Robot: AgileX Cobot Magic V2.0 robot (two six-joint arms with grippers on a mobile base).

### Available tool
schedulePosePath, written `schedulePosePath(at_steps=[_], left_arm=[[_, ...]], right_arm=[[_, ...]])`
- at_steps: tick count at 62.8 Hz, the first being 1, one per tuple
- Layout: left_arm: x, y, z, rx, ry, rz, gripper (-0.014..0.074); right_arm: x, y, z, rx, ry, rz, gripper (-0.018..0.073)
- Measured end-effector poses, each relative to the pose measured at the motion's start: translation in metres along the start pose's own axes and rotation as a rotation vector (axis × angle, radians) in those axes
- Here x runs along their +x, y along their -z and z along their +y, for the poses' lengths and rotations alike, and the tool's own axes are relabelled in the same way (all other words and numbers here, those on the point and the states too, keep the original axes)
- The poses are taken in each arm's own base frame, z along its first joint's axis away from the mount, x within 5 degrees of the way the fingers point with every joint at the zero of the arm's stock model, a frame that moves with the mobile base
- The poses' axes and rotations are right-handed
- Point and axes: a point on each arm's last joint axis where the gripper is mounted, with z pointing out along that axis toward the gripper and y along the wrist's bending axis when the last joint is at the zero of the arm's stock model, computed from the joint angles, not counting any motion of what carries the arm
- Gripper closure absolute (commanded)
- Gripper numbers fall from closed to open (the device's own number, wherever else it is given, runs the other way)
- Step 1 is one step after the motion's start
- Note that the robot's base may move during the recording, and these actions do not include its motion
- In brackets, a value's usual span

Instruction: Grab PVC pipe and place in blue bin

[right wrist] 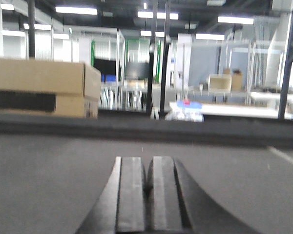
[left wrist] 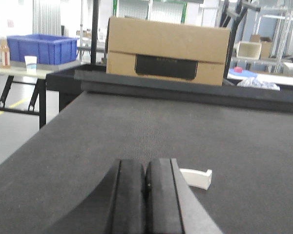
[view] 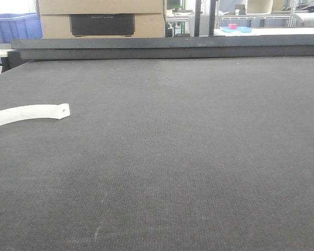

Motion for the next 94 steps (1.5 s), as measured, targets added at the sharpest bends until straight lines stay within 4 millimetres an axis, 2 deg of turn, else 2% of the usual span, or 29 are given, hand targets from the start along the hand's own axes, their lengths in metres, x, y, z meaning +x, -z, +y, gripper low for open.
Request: schedulePosePath(at_steps=[15, 21, 30, 36, 45, 52, 62, 75, 86, 94], left_arm=[[-0.013, 0.001, -0.001, 0.007, 0.003, -0.138, 0.0707], [-0.021, 0.002, -0.001, 0.009, 0.004, -0.163, 0.0707], [-0.061, 0.009, -0.004, 0.016, 0.006, -0.277, 0.0707], [-0.097, 0.016, -0.006, 0.019, -0.013, -0.318, 0.0707], [-0.135, 0.012, -0.009, 0.009, -0.057, -0.269, 0.0707], [-0.159, -0.001, -0.01, 0.0, -0.062, -0.188, 0.0707], [-0.187, -0.023, -0.011, -0.015, -0.055, 0.006, 0.0707], [-0.202, -0.066, -0.011, -0.032, -0.052, 0.251, 0.0707], [-0.195, -0.112, -0.012, -0.036, -0.028, 0.488, 0.0707], [-0.179, -0.141, -0.011, -0.041, -0.02, 0.634, 0.0707]], right_arm=[[-0.02, 0.001, 0.0, -0.005, 0.0, -0.185, 0.0728], [-0.039, 0.001, 0.0, -0.005, 0.0, -0.241, 0.0728], [-0.084, 0.005, 0.0, -0.003, 0.001, -0.327, 0.0728], [-0.117, 0.007, 0.0, -0.001, 0.002, -0.343, 0.0728], [-0.145, -0.005, 0.0, 0.002, 0.001, -0.27, 0.0728], [-0.154, -0.024, 0.0, 0.005, 0.001, -0.139, 0.0728], [-0.159, -0.055, -0.001, 0.01, -0.002, 0.08, 0.0728], [-0.153, -0.104, -0.001, 0.016, -0.007, 0.399, 0.0728], [-0.13, -0.146, -0.002, 0.021, -0.009, 0.714, 0.0728], [-0.1, -0.172, -0.002, 0.022, -0.012, 0.92, 0.0728]])
